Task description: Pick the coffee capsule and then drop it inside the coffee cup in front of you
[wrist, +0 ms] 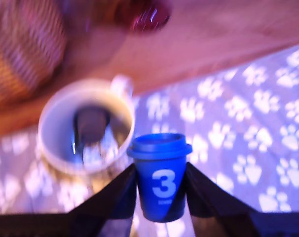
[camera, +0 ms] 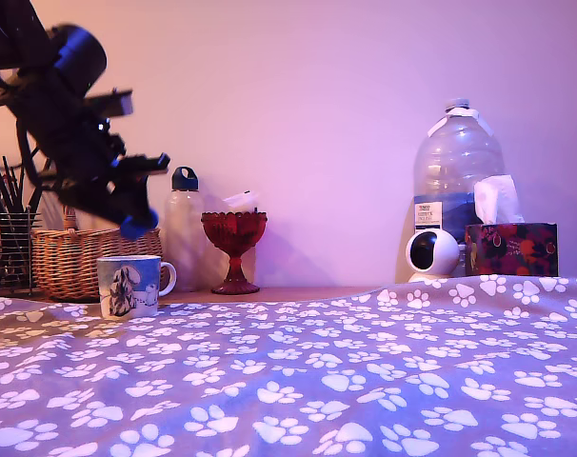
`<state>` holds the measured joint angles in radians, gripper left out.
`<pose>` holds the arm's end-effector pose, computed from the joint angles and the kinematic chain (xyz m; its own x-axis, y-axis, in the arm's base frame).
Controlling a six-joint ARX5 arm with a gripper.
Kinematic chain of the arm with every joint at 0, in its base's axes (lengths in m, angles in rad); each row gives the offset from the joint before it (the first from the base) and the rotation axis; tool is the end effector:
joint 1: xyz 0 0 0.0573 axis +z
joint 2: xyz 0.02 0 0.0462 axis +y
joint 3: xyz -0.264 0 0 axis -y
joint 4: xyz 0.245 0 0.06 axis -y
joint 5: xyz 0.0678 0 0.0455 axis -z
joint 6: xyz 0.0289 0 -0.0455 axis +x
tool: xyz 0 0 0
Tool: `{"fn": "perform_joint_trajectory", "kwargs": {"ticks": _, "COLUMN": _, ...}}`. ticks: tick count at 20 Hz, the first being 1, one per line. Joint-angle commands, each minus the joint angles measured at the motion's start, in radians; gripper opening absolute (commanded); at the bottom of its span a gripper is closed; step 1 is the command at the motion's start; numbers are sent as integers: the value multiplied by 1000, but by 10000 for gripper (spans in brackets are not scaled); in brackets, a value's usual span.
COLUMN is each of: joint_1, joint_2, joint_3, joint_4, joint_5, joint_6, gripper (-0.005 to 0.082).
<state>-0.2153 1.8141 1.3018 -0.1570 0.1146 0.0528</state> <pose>0.3923 -0.0892 0.2320 0.7367 -0.2782 -0.6164 0.3314 0.9430 -0.0295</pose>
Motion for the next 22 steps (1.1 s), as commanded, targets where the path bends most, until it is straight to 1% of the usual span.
{"fn": "perform_joint_trajectory", "kwargs": {"ticks": 1, "joint_1": 1, "joint_2": 2, "joint_3": 10, "joint_4": 34, "joint_5": 5, "joint_6": 45, "gripper": 90}}
{"fn": "perform_joint_trajectory", "kwargs": {"ticks": 2, "joint_1": 4, "joint_2": 2, "joint_3": 10, "joint_4": 58, "joint_5": 4, "joint_6": 55, "gripper": 90}}
{"fn": "perform_joint_trajectory", "kwargs": {"ticks": 3, "joint_1": 9, "joint_2": 2, "joint_3": 10, "joint_4": 85, "joint_5": 4, "joint_6": 55, "gripper": 90}}
{"fn": "perform_joint_trajectory", "kwargs": {"ticks": 5, "joint_1": 22, "joint_2": 2, "joint_3": 10, "joint_4": 126, "joint_5": 4, "joint_6": 49, "gripper": 90}}
{"fn": "perform_joint_trajectory", "kwargs": {"ticks": 7, "joint_1": 37, "joint_2": 2, "joint_3": 10, "joint_4": 128, "joint_5": 4, "joint_6": 42, "gripper": 90}}
{"fn": "perform_joint_trajectory", "kwargs": {"ticks": 10, "joint_1": 58, "joint_2": 10, "joint_3": 11, "joint_4": 133, "joint_5": 3, "joint_6": -26, "gripper": 91}}
{"fn": "perform_joint_trajectory", "kwargs": {"ticks": 12, "joint_1": 70, "joint_2": 16, "joint_3": 29, "joint_4": 124, "joint_5": 1, "joint_6": -41, "gripper": 92}}
{"fn": "perform_joint_trajectory", "kwargs": {"ticks": 14, "joint_1": 80, "joint_2": 47, "joint_3": 92, "joint_4": 60, "joint_5": 2, "joint_6": -92, "gripper": 92}}
{"fn": "perform_joint_trajectory", "kwargs": {"ticks": 15, "joint_1": 80, "joint_2": 72, "joint_3": 138, "joint_4": 14, "joint_5": 2, "joint_6": -100, "gripper": 93}}
{"fn": "perform_joint_trajectory", "kwargs": {"ticks": 19, "joint_1": 76, "joint_2": 165, "joint_3": 327, "joint_4": -151, "joint_5": 0, "joint_6": -100, "gripper": 94}}
{"fn": "perform_joint_trajectory", "kwargs": {"ticks": 22, "joint_1": 76, "joint_2": 221, "joint_3": 434, "joint_4": -273, "joint_5": -2, "joint_6": -128, "gripper": 94}}
